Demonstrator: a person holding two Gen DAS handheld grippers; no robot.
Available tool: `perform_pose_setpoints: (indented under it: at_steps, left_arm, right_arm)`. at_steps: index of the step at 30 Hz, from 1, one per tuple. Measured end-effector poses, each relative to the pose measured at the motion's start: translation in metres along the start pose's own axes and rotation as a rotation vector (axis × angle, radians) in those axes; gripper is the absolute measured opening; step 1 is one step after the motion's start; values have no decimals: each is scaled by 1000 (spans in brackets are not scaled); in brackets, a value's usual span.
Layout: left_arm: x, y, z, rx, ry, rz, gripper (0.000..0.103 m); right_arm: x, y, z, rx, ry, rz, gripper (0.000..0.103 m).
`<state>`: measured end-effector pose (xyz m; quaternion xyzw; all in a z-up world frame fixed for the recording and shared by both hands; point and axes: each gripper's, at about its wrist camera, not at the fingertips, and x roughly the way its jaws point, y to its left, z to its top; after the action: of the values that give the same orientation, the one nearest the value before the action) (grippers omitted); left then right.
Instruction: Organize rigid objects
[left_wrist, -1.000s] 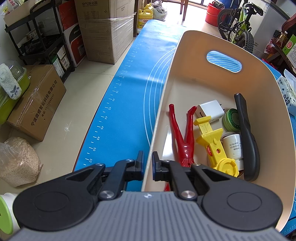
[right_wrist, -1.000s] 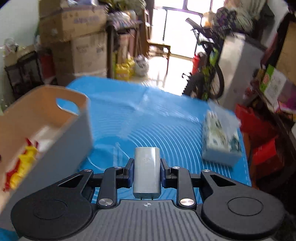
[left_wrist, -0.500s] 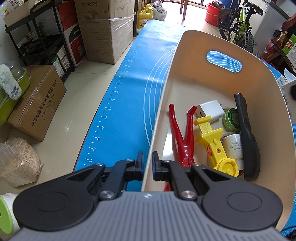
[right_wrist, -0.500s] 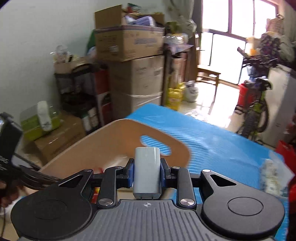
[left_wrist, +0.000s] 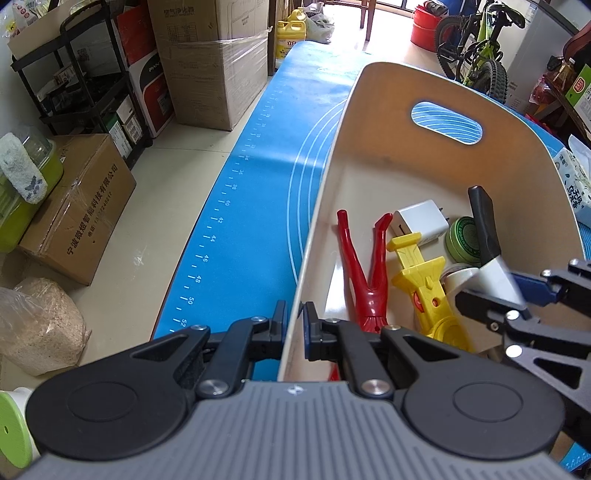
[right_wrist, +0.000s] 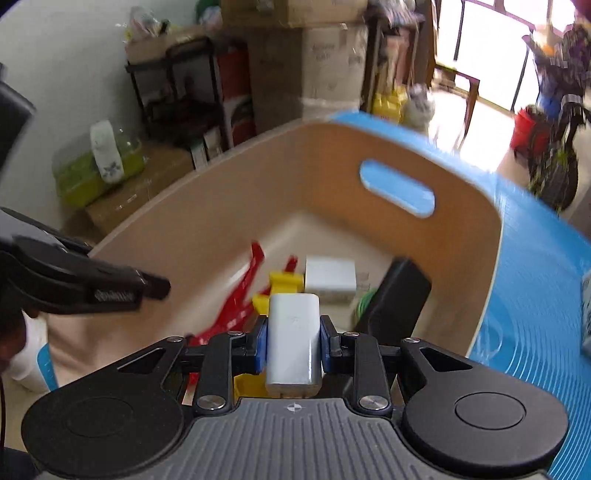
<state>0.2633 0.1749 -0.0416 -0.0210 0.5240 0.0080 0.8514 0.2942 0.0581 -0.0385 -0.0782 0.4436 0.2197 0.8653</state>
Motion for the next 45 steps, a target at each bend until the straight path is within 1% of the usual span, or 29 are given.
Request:
perform_pose_setpoints:
  at_steps: [2,3,4,5,6,7,8,9,10,12,14,17,21,24,29,33,38,41,45]
  left_arm:
    - [0,0,0,3,1,3,10]
    - [0,-1,0,6,1,5,10]
    - [0,-1,0,11,0,8,11]
    - [-1,-2,0,15,0,13,12]
    - [-3,-2,-1,15,-5,17,12]
    - [-5,-3,0,16,-12,20,12]
    - [-8,-4,0,16,-21,28,14]
    - [-12,-4,0,13,-33,34,33]
    - [-16,-6,1,4,-48,39,60]
    - [-30,-9,-1,-26,-110,41,79]
    - [-44,-14,-1,-45,-150,27,80]
    - [-66,-27,-6,-36,-196,13,80]
    - [-90,-43,-18,-8,-224,45,80]
    - [-108,-51,-25,-11,-233,55,80]
    - [-140,-71,-37,34,-274,72,80]
    - [-161,-91,-53,66,-298,61,80]
    - [-182,-120,-80,110,-334,59,80]
    - [-187,-134,-97,124,-337,54,80]
    - [-192,-151,-119,138,-346,39,80]
  right_arm:
    - [-6,-2,-1,-10,-19,-10,42]
    - [-9,-2,-2,-18,-29,-13,54]
    - [-15,-2,-1,-23,-41,-6,59]
    - [-21,-2,-1,-28,-59,-3,67]
    - [-29,-1,-1,-36,-79,-4,72]
    - [-36,0,-2,-43,-99,-10,75]
    - [-45,-1,-2,-46,-117,-20,79]
    - [-52,-2,-3,-43,-134,-30,83]
    - [-60,-3,-4,-32,-147,-38,85]
    - [-76,-8,-8,-1,-166,-45,97]
    - [-93,-14,-15,28,-186,-51,98]
    - [-116,-23,-25,61,-186,-96,100]
    - [-144,-35,-38,103,-206,-126,100]
    - [-165,-42,-49,138,-224,-150,100]
    - [-198,-52,-71,175,-257,-172,100]
    - [-224,-59,-96,202,-293,-198,100]
    - [-250,-68,-130,219,-315,-239,100]
    - [-261,-71,-152,206,-325,-267,100]
    - [-272,-75,-182,202,-316,-294,100]
